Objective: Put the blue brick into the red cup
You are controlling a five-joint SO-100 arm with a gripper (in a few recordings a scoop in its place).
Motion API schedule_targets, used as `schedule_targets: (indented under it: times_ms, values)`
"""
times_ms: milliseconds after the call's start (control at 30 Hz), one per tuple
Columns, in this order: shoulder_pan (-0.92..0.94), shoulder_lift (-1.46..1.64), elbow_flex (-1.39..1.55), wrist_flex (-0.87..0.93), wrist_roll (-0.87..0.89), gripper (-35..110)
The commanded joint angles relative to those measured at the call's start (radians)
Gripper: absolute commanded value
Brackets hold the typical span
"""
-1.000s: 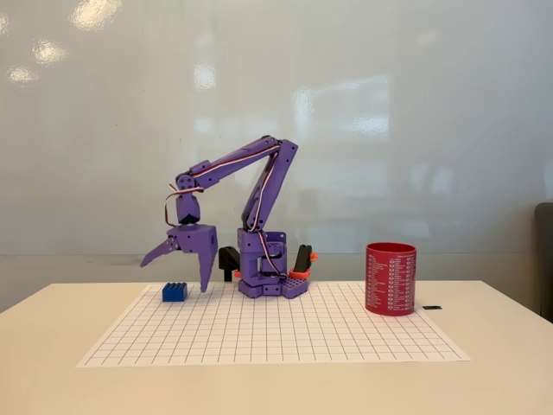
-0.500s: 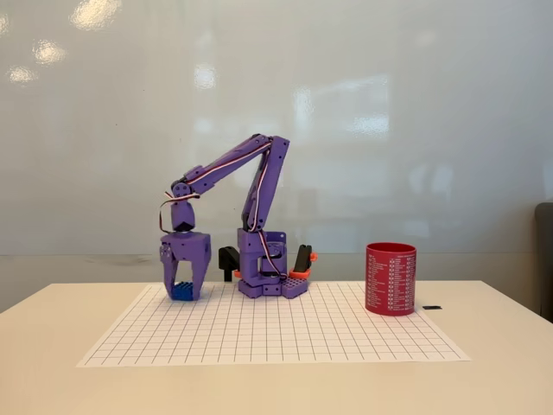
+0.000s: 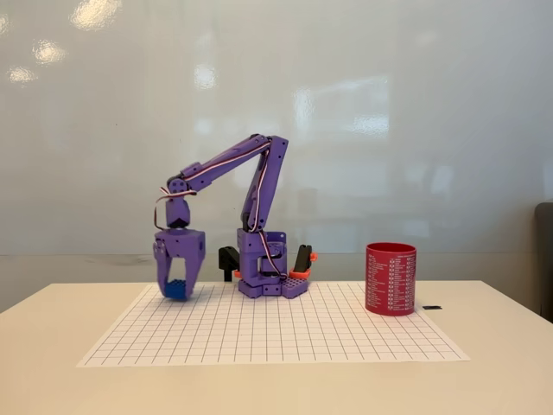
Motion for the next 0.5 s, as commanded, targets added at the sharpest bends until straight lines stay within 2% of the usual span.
schedule_targets:
  times_ms: [0, 233, 467]
  values:
    - [-0.028, 0.089, -0.367, 0.181, 0.037, -1]
    - [-0.138, 0.133, -0.66, 0.318, 0.098, -1]
    - [-0.557, 0.087, -0.707, 0.308, 0.046, -1]
